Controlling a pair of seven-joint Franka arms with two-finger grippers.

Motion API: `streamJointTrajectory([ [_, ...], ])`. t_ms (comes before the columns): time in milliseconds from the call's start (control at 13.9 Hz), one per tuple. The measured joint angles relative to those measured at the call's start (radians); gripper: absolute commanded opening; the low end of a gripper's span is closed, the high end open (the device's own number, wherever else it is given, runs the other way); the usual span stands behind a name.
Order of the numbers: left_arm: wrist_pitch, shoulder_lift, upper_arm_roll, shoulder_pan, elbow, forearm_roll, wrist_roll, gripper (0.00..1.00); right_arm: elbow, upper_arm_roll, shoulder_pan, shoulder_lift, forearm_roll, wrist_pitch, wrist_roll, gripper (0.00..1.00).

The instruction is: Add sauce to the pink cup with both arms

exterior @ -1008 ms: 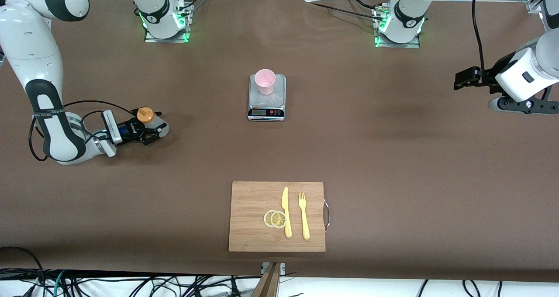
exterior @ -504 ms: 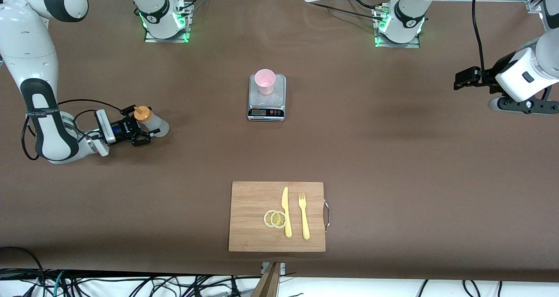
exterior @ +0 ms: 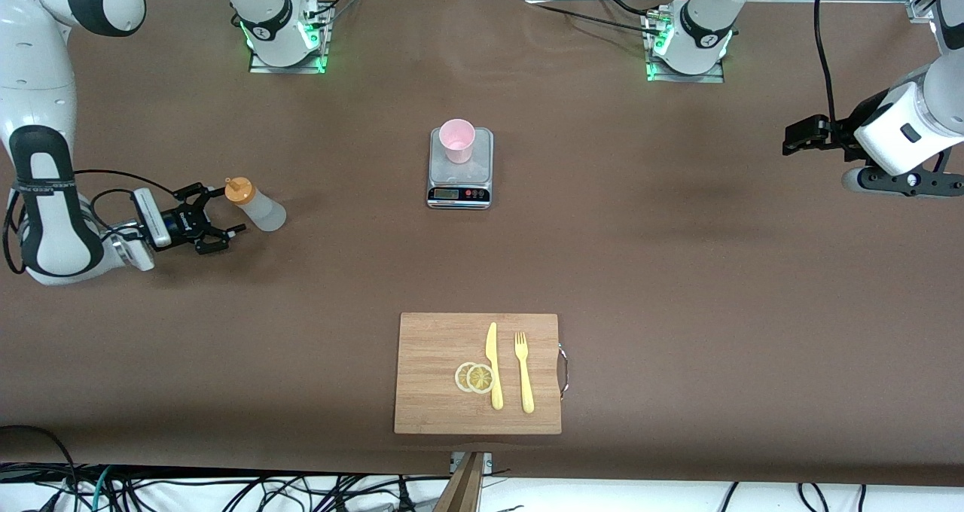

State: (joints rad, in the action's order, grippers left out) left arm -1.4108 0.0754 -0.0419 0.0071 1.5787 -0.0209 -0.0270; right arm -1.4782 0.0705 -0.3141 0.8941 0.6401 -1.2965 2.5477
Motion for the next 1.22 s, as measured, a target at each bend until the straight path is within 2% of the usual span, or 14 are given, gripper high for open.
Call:
streamJointTrajectory([
  [288,0.000,0.000,0.000,0.000,0.000,0.000,0.000,1.00,0.048,-0.001,0.006,-0.062,-0.076,0.000,-0.153,1.00],
  [648,0.000,0.000,0.000,0.000,0.000,0.000,0.000,1.00,0.051,-0.007,0.091,-0.261,-0.236,-0.079,-0.484,1.00],
  [936,0.000,0.000,0.000,0.000,-0.001,0.000,0.000,1.00,-0.029,-0.028,0.194,-0.445,-0.373,-0.151,-0.834,1.00],
  [1224,0.000,0.000,0.000,0.000,-0.001,0.000,0.000,1.00,-0.126,-0.109,0.223,-0.593,-0.520,-0.235,-1.193,1.00],
])
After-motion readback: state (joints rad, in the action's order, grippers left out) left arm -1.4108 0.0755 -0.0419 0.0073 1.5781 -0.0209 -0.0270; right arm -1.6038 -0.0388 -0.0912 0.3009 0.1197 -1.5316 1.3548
